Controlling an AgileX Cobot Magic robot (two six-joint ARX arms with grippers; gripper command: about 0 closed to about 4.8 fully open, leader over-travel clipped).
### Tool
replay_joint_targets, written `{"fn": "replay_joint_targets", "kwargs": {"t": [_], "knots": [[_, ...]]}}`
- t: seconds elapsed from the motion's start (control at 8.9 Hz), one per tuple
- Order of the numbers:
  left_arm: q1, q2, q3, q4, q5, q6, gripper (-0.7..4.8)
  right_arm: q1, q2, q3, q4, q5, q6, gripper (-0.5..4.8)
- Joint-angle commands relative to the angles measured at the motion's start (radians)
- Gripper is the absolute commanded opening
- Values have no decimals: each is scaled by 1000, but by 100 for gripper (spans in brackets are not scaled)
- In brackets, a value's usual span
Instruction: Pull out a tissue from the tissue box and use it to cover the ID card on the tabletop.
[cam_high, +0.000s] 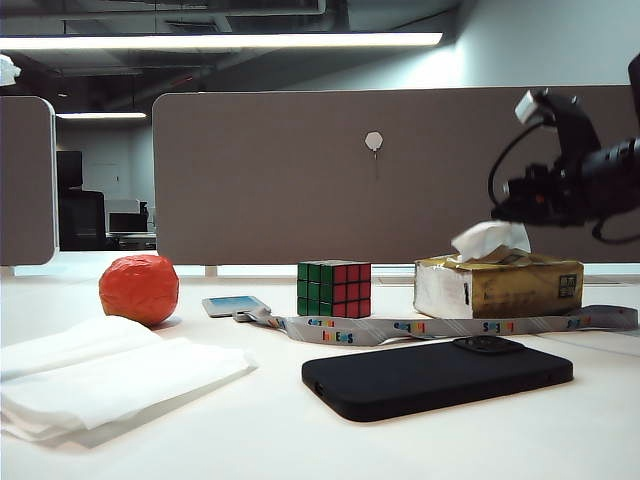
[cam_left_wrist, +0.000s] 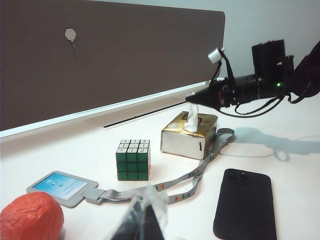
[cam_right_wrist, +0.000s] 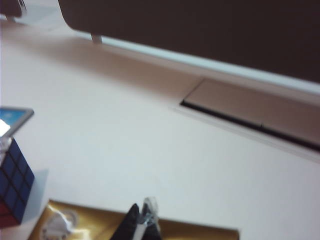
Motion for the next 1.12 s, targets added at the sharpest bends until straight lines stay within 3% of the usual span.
{"fn": "replay_joint_targets", "kwargs": {"t": [0.11, 0.67, 0.79, 1.12], "knots": [[-1, 1, 4, 5, -3, 0, -6, 1, -103, 7, 45, -23, 3, -6], [-1, 1, 4, 5, -2, 0, -6, 50, -164, 136, 36, -116, 68, -6], [-1, 1, 4, 5, -2, 0, -6, 127, -164, 198, 10, -117, 74, -6], [-1, 1, 4, 5, -3, 0, -6, 234, -163, 225, -56, -114, 73, -6]]}}
